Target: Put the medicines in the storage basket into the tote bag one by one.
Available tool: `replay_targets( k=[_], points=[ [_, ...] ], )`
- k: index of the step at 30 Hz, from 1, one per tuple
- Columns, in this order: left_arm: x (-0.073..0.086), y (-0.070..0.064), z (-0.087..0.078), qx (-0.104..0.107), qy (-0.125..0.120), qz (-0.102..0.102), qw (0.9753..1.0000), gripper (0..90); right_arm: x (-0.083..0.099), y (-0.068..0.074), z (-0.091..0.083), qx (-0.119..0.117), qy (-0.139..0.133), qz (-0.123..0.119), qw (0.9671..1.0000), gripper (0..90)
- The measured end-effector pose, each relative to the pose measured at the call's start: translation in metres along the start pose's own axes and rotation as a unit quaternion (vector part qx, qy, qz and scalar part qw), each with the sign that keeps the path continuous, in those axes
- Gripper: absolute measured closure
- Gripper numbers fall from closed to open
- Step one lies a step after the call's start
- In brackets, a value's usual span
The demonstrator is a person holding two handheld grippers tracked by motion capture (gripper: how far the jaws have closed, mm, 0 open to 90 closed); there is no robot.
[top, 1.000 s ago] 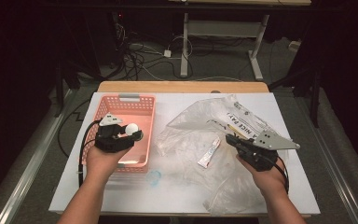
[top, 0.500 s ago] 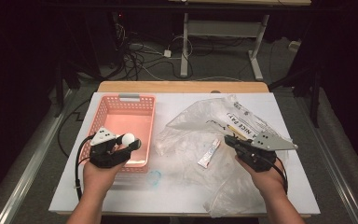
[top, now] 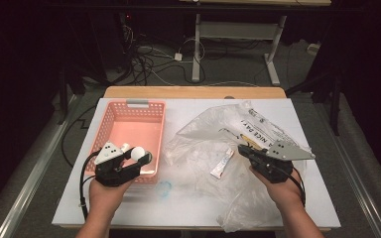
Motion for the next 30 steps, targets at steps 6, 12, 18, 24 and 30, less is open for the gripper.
replay_targets(
  k=[6, 12, 18, 24, 30],
  points=[
    [-0.008, -0.014, -0.004, 0.018, -0.011, 0.014, 0.9997, 48.4, 0.001, 0.0, 0.0, -0.001, -0.001, 0.002, 1.0, 90.0],
    [-0.016, -0.03, -0.007, 0.039, -0.023, 0.028, 0.9986, 48.4, 0.001, 0.0, 0.0, -0.001, 0.001, 0.0, 1.0, 90.0],
    [-0.017, -0.04, -0.006, 0.056, -0.028, 0.029, 0.9976, 48.4, 0.001, 0.0, 0.0, -0.002, -0.001, 0.0, 1.0, 90.0],
    [-0.014, -0.051, -0.001, 0.071, -0.024, 0.03, 0.9967, 48.4, 0.0, 0.002, 0.001, -0.003, -0.001, 0.0, 1.0, 90.0],
    [-0.006, -0.063, 0.009, 0.088, -0.01, 0.036, 0.9954, 48.4, 0.0, 0.002, 0.001, -0.004, -0.002, 0.001, 1.0, 90.0]
  ],
)
Point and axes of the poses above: each handheld gripper's, and its own axes: z roughly forward along the jaws, x roughly out of its underside, y roughly to its left, the point moved 2 cm from there along z, roughly forward along the jaws, and after that the axes turned 13 degrees about -y, right-handed, at the moved point
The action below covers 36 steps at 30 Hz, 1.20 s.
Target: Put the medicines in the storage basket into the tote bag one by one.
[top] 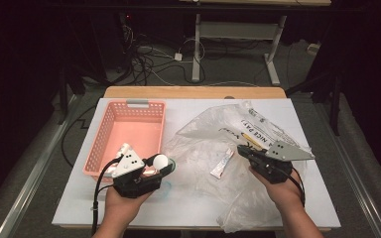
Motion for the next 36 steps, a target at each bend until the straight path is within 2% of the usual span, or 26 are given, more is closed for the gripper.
replay_targets(
  k=[4, 17, 21, 28, 31, 36],
  points=[
    [0.006, -0.007, 0.007, 0.015, 0.006, 0.002, 0.9999, 48.4, 0.0, 0.0, 0.0, -0.001, 0.001, -0.001, 1.0, 90.0],
    [0.023, -0.025, 0.027, 0.045, 0.033, 0.008, 0.9984, 48.4, 0.001, 0.002, 0.001, -0.003, 0.002, -0.003, 1.0, 90.0],
    [0.03, -0.029, 0.035, 0.059, 0.048, 0.009, 0.9971, 48.4, 0.001, 0.003, 0.001, -0.004, 0.003, -0.004, 1.0, 90.0],
    [0.04, -0.033, 0.046, 0.068, 0.066, 0.016, 0.9953, 48.4, 0.001, 0.004, 0.002, -0.006, 0.004, -0.005, 1.0, 90.0],
    [0.041, -0.036, 0.053, 0.073, 0.067, 0.013, 0.995, 48.4, 0.001, 0.004, 0.002, -0.005, 0.004, -0.003, 1.0, 90.0],
    [0.037, -0.043, 0.07, 0.082, 0.062, 0.019, 0.9945, 48.4, 0.003, 0.004, 0.004, -0.005, 0.007, -0.002, 1.0, 90.0]
  ],
)
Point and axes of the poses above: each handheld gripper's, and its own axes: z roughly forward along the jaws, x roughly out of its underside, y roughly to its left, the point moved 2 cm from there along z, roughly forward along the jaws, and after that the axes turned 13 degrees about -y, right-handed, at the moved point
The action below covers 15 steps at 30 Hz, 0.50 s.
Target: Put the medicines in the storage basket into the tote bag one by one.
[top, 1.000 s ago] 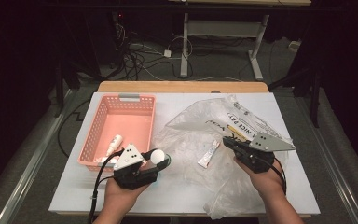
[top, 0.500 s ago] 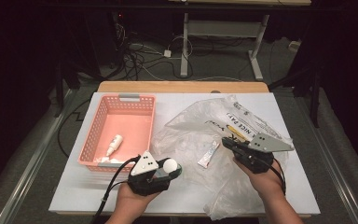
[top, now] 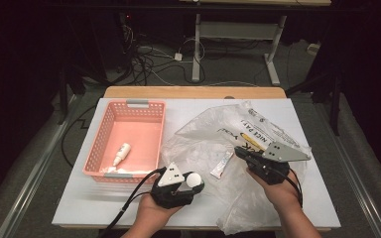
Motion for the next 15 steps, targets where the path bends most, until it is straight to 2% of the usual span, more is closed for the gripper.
replay_targets(
  k=[10, 15],
  points=[
    [-0.011, 0.0, 0.036, 0.006, -0.014, -0.001, 0.9999, 48.3, -0.004, 0.0, 0.0, 0.003, -0.009, 0.003, 1.0, 90.0],
    [-0.013, -0.002, 0.054, 0.007, -0.012, 0.001, 0.9999, 48.3, -0.006, -0.002, 0.0, 0.003, -0.014, 0.003, 0.9999, 90.0]
  ],
)
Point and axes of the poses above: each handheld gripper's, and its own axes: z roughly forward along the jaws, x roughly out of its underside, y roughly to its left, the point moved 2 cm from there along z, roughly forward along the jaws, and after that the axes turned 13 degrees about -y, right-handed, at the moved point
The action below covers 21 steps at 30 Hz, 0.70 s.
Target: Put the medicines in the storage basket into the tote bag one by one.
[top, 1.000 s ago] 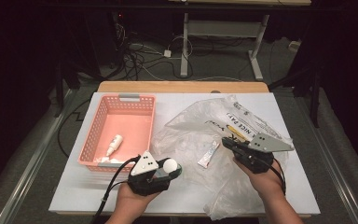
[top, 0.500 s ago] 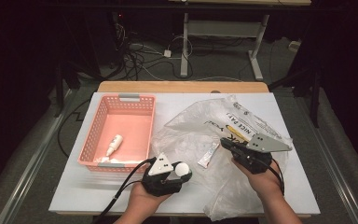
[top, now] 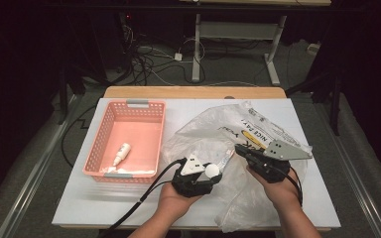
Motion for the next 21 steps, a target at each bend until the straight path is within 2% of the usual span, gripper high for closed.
replay_targets(
  k=[12, 21],
  points=[
    [-0.006, -0.006, 0.038, 0.005, 0.003, 0.012, 0.9999, 48.3, -0.004, -0.004, -0.002, 0.005, -0.01, 0.003, 0.9999, 90.0],
    [-0.008, -0.001, 0.065, -0.018, 0.002, 0.017, 0.9997, 48.3, -0.005, -0.005, -0.004, 0.006, -0.014, 0.005, 0.9999, 90.0]
  ],
)
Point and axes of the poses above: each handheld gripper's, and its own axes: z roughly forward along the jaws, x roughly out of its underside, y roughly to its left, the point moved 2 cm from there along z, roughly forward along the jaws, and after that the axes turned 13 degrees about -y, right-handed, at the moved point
